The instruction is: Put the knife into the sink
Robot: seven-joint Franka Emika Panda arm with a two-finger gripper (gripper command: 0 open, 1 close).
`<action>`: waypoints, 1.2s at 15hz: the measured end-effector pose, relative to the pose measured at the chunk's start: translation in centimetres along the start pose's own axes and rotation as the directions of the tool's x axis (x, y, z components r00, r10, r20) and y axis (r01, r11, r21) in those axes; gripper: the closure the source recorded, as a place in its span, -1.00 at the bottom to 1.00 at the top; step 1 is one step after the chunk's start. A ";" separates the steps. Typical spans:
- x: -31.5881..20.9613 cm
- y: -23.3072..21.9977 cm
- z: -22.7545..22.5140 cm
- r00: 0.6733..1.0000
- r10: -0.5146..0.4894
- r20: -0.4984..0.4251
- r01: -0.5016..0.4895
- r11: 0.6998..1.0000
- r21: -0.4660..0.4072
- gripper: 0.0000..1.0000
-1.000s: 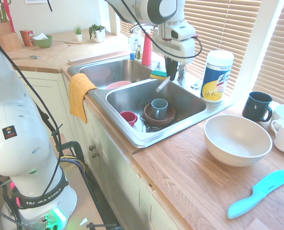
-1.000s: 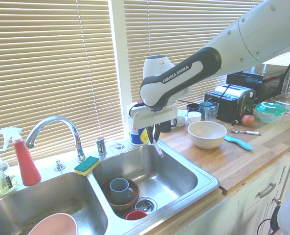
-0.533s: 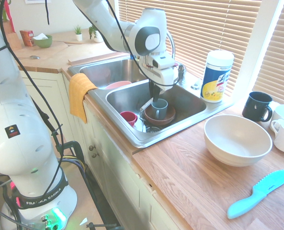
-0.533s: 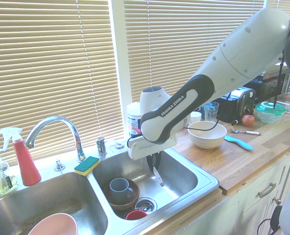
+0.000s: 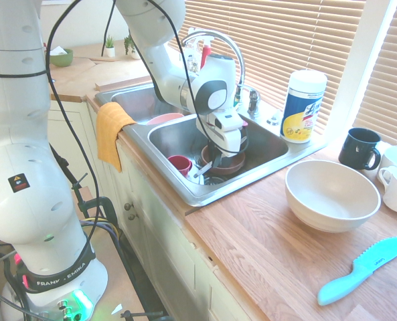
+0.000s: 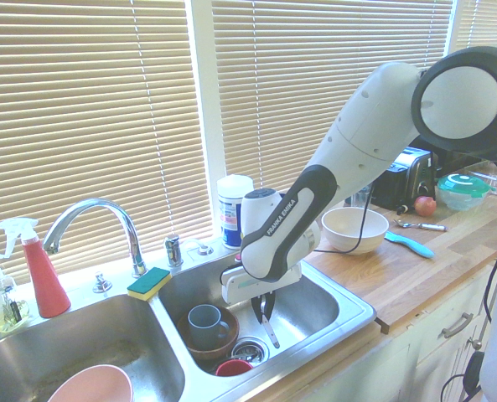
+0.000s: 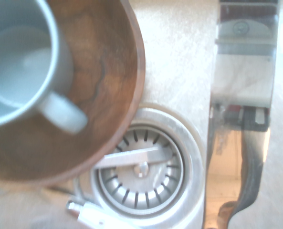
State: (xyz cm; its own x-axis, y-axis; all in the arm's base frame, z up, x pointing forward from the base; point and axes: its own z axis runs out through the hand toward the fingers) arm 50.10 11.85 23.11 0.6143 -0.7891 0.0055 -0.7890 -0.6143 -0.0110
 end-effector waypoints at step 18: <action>2.6 -3.5 8.9 0.994 0.084 0.067 -0.082 0.996 -0.033 -1.00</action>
State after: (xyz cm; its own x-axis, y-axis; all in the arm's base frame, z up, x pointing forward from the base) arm 54.58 11.98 14.31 0.5454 -0.8358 -0.0625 -0.8365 -0.5475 0.0215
